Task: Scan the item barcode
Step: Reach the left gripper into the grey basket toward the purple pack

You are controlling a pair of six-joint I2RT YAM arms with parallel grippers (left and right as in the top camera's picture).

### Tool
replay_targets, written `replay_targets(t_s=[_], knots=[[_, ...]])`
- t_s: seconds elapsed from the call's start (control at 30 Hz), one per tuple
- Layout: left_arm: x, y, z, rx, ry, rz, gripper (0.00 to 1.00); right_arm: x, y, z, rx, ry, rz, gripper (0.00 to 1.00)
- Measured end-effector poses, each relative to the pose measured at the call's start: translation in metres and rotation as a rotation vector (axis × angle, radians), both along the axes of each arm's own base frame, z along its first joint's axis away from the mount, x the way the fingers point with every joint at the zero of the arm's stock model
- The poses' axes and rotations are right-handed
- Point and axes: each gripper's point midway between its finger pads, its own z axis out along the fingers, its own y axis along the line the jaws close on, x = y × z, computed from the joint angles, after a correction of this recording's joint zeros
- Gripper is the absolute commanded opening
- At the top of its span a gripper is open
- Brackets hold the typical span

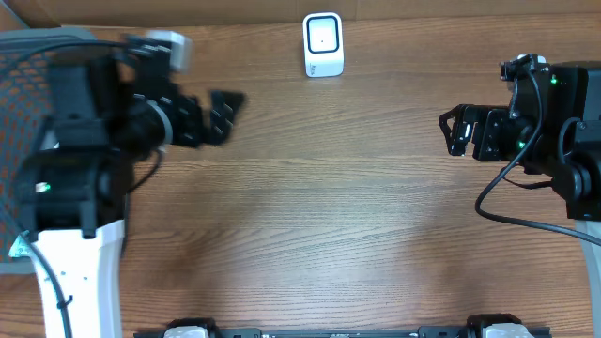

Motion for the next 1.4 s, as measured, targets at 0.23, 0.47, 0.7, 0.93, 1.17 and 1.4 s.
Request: replay_targets(t_s=[0.23,0.47,0.7,0.93,1.17,1.4], knots=[[-0.032,0.126,0.025,-0.032,0.029,0.575,1.0,-0.001,-0.003,-0.002,-0.013,0.01,-0.01,1.0],[-0.083,0.228,-0.018,-0.084,0.227,1.026,1.0,-0.003,-0.006,-0.005,-0.028,0.024,-0.022,1.0],[-0.083,0.288,-0.077,-0.133,0.427,1.167,1.0,-0.002,-0.006,-0.013,-0.032,0.056,-0.022,1.0],[-0.072,0.304,-0.146,-0.165,0.683,1.137,1.0,0.004,-0.006,-0.024,-0.036,0.097,-0.023,1.0],[-0.066,0.317,-0.202,-0.173,0.859,1.125,1.0,0.012,-0.006,-0.041,-0.044,0.155,-0.025,1.0],[-0.073,0.322,-0.23,-0.138,0.942,1.14,1.0,0.019,-0.007,-0.055,-0.051,0.202,-0.026,1.0]])
